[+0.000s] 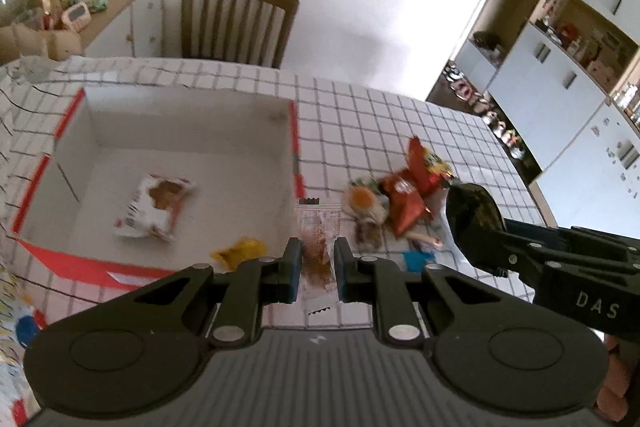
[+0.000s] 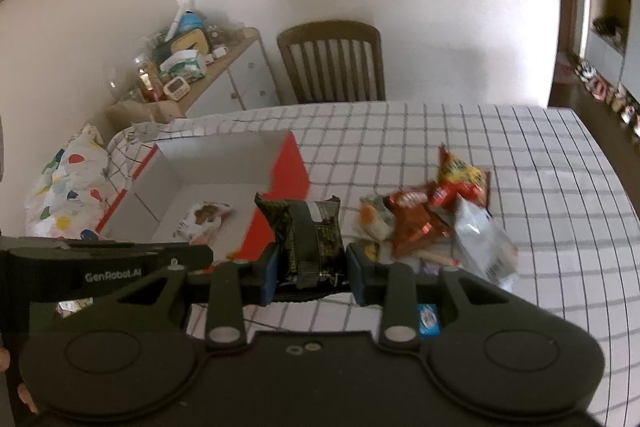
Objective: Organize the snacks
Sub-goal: 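Carry the clear snack and dark green packet over the red box with both grippers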
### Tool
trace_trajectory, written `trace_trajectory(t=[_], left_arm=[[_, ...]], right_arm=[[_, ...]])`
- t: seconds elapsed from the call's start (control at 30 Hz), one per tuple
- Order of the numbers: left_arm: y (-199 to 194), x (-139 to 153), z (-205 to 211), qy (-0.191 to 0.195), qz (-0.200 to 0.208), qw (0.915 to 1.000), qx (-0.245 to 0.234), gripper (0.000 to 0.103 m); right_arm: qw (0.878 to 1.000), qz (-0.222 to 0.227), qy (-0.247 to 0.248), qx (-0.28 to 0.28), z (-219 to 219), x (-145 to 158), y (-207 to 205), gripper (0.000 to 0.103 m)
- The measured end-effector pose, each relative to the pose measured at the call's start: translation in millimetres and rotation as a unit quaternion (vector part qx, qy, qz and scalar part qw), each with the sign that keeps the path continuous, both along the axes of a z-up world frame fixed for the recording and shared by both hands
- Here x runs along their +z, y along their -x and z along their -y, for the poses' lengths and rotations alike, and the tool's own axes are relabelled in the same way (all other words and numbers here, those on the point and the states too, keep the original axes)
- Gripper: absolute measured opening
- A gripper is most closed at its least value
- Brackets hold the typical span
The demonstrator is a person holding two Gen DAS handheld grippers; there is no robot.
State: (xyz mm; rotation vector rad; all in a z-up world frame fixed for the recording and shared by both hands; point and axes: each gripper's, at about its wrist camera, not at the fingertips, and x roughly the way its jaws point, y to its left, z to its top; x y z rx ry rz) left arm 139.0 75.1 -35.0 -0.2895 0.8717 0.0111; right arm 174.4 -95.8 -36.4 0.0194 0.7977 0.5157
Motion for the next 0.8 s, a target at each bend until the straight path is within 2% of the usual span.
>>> trace_trajectory(t=[0.4,0.8], left_arm=[[-16,10,-64,-0.022,0.006,0.9991,0.035,0.017],[-39,-3,-124,-0.057,-0.01,0.9961,0.066,0.017]], right_arm=[[0.999,0.022,0.022,0.042,-67,8,-10,0.034],[0.996,0.03,0.054,0.069,-131,-6,-26,0.034]])
